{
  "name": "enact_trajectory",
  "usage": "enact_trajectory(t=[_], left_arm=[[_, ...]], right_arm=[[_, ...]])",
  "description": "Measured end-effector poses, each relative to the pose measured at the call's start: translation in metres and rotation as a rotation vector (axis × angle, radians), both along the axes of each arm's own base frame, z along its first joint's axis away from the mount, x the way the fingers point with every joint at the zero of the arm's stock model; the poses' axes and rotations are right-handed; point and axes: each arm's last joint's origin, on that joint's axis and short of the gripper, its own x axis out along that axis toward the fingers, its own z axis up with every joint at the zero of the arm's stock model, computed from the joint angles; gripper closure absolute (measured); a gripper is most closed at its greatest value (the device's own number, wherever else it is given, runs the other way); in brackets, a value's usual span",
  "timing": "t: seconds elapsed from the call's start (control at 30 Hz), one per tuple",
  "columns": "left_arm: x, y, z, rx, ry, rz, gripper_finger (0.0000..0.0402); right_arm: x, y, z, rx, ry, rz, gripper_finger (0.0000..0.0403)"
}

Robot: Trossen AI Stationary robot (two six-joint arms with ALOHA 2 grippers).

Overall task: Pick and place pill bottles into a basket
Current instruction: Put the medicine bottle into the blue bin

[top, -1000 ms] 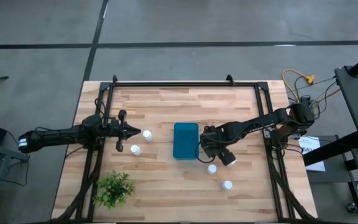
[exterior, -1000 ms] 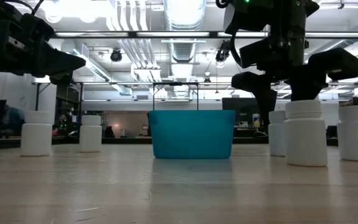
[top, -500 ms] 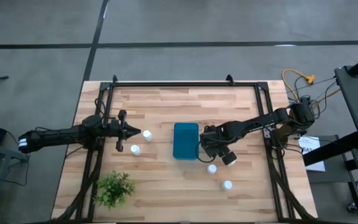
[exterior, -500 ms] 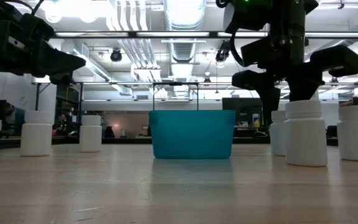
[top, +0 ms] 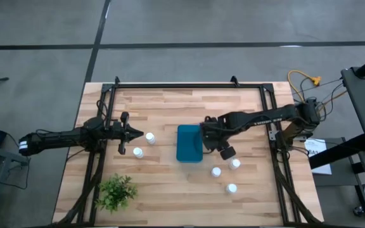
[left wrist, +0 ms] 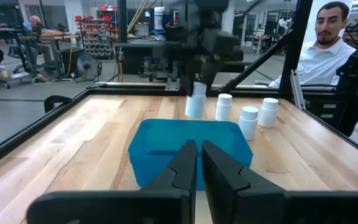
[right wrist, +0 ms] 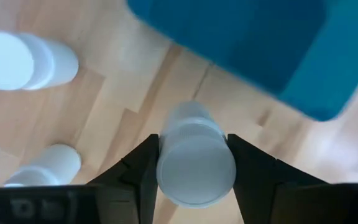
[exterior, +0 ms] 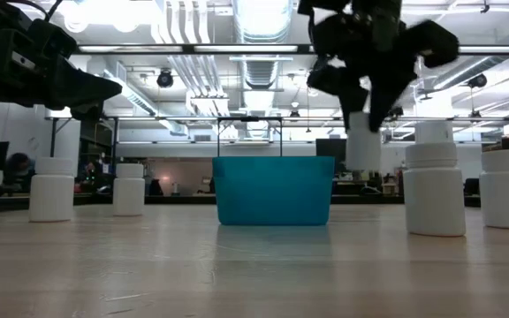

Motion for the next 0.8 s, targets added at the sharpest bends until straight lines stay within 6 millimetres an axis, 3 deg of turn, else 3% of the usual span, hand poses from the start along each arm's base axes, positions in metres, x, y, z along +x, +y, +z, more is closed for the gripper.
enact_trajectory(t=[0.37, 0.8], left_arm=[[0.000, 0.000, 0.000, 0.000, 0.000, 0.000, 0.0394], [0.000, 0.000, 0.000, 0.001, -0.002, 0.000, 0.0394]], right_arm=[[0.012, -0.025, 0.044, -0.003, -0.099, -0.052, 0.0255], [0.045, -0.041, 0.027, -0.012, -0.067, -0.055, 0.0255]])
